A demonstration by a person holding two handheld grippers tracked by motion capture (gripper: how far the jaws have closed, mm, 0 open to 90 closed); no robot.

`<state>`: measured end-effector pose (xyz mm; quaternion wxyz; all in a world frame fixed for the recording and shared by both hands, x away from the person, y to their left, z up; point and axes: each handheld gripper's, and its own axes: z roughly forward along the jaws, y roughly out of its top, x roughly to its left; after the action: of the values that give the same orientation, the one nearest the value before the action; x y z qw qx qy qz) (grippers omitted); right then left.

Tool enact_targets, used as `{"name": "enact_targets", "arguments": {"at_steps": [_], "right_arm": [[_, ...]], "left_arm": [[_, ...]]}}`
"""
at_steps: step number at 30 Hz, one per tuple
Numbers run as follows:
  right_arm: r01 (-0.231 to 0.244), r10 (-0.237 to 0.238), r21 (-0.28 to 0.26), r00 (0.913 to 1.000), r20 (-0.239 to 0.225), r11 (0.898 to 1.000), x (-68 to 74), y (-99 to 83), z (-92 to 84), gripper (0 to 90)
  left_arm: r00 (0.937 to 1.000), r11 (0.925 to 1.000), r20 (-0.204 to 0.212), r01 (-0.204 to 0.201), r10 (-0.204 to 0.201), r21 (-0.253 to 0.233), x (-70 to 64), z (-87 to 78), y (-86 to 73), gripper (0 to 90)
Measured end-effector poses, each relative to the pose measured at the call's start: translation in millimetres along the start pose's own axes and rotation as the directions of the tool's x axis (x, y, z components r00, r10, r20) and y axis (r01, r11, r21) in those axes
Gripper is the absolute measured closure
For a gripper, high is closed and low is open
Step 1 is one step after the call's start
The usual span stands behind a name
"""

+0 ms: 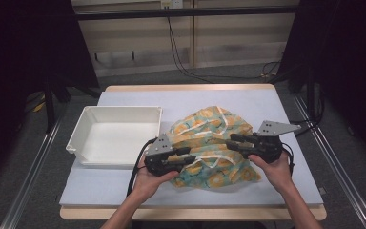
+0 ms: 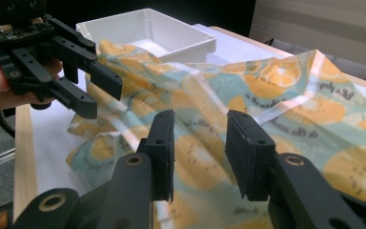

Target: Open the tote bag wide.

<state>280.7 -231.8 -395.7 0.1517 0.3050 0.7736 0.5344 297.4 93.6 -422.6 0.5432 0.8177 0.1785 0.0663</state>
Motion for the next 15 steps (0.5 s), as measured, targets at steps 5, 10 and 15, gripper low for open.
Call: {"name": "enact_targets", "arguments": {"at_steps": [5,10,15], "right_arm": [[0.004,-0.004,0.014,1.0,-0.003,1.0,-6.5,8.5,12.6,59.6],[0.022,-0.022,0.024,0.9997,-0.01,0.999,-8.3,14.6,23.0,55.3],[0.048,-0.047,0.047,0.9987,-0.02,0.998,-7.8,20.5,36.9,47.7]], "left_arm": [[1.0,1.0,0.003,0.008,-0.008,0.004,3.8,9.3,3.1,58.4],[1.0,1.0,0.004,0.005,-0.005,0.005,7.1,13.3,8.1,58.1],[0.9999,0.9998,0.009,-0.006,0.006,0.018,7.9,17.5,12.8,56.7]]}}
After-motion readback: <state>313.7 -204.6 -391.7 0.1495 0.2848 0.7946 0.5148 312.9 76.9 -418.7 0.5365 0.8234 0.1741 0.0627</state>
